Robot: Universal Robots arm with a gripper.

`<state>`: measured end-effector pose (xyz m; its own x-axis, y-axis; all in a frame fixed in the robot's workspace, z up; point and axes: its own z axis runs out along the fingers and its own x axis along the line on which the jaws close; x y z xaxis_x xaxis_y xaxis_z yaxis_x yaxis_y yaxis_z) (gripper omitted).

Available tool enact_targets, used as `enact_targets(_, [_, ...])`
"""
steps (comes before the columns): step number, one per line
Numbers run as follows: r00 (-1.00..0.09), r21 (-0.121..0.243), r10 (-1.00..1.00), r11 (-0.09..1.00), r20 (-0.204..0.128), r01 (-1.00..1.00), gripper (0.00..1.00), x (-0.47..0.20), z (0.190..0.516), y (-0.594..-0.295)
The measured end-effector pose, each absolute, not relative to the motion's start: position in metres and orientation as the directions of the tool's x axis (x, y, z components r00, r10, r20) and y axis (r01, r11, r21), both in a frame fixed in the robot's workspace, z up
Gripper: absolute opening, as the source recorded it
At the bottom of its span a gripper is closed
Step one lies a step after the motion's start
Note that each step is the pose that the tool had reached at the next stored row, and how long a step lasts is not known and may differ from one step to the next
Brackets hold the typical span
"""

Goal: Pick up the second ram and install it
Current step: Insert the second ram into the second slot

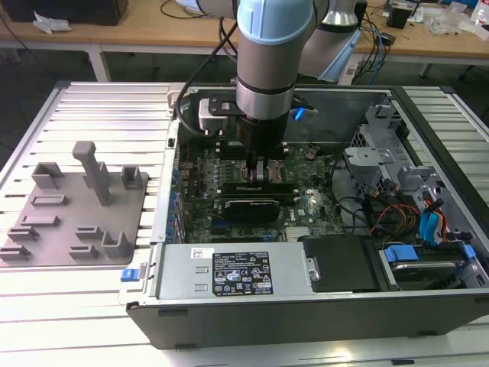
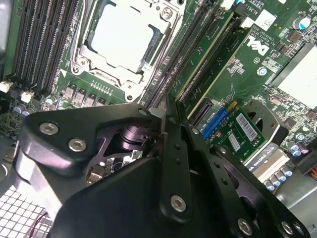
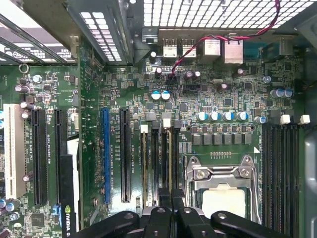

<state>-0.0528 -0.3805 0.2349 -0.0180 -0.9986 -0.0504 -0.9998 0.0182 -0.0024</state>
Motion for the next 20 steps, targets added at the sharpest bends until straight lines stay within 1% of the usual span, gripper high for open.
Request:
enact_targets(7, [-0.018, -0.003, -0.999, 0.018, -0.051, -1.000, 0.09, -0.0529, 0.2387, -0.3805])
enact_targets(10, [-0.011, -0.011, -0.999, 0.012, -0.051, -1.000, 0.09, -0.0532, 0.2382, -0.3806])
enact_targets(20, [-0.008, -0.015, -0.999, 0.009, -0.051, -1.000, 0.09, -0.0549, 0.2374, -0.3814])
